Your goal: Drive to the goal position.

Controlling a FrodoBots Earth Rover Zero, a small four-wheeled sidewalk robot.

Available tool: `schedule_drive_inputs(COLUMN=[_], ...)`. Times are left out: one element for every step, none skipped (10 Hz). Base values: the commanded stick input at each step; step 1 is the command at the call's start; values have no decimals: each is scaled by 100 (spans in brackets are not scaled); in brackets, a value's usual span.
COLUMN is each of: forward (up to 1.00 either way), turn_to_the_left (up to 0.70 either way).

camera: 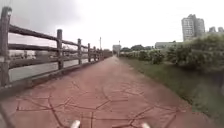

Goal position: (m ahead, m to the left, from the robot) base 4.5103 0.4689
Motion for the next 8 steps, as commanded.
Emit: schedule_drive_inputs(forward=[70, 70, 70, 70, 70, 70, 70, 70], turn_to_the_left=[0, 0, 0, 0, 0, 0, 0, 0])
